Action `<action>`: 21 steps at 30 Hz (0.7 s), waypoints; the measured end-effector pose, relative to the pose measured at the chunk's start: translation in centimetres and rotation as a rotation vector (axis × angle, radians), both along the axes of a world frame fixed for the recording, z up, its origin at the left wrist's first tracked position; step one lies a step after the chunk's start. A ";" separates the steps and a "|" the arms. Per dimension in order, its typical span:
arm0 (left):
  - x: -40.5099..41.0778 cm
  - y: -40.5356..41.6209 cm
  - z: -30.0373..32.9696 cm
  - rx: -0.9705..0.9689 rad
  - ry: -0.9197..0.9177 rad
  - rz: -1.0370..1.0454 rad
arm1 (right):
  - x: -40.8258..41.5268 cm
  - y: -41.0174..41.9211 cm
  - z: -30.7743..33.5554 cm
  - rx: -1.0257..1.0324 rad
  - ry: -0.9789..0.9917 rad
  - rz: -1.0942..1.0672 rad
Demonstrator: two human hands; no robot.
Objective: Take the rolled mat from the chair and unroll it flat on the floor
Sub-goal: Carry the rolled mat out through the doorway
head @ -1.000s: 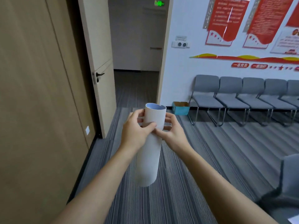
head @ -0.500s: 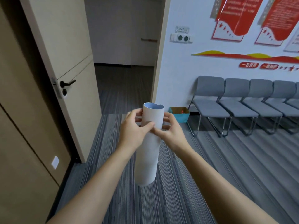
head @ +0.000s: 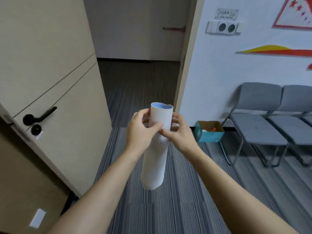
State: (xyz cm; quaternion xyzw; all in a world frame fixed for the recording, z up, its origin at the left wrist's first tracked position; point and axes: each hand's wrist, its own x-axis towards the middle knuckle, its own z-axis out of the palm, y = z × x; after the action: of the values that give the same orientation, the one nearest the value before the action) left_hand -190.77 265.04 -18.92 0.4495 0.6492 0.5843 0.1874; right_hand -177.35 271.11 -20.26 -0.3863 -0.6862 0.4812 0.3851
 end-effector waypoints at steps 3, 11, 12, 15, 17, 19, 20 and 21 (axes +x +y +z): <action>-5.0 8.3 -1.0 -0.004 0.001 0.004 | -5.1 8.7 -0.9 0.003 -0.016 0.012; -18.2 29.9 -4.3 -0.068 -0.015 -0.010 | -18.1 30.3 -4.1 -0.030 -0.073 -0.006; -19.6 32.5 -4.4 -0.073 -0.015 -0.009 | -19.4 32.8 -4.2 -0.033 -0.063 -0.009; -23.3 40.3 -5.5 -0.112 -0.027 -0.010 | -23.0 40.2 -5.4 -0.072 -0.051 -0.013; -25.6 45.2 -6.4 -0.144 -0.031 -0.006 | -25.5 45.1 -6.6 -0.091 -0.053 -0.009; -28.0 50.0 -7.7 -0.151 -0.032 0.003 | -27.8 50.1 -8.0 -0.091 -0.052 0.006; -29.2 52.2 -8.6 -0.159 -0.038 0.020 | -29.1 52.5 -8.9 -0.104 -0.056 0.017; -30.3 54.1 -9.4 -0.168 -0.044 0.036 | -30.3 54.6 -9.5 -0.112 -0.061 0.030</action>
State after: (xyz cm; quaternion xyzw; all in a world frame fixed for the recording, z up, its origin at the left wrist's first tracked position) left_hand -221.10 319.18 -28.29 0.4075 0.6996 0.5410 0.2279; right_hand -207.61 325.68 -29.75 -0.4115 -0.6753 0.5124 0.3347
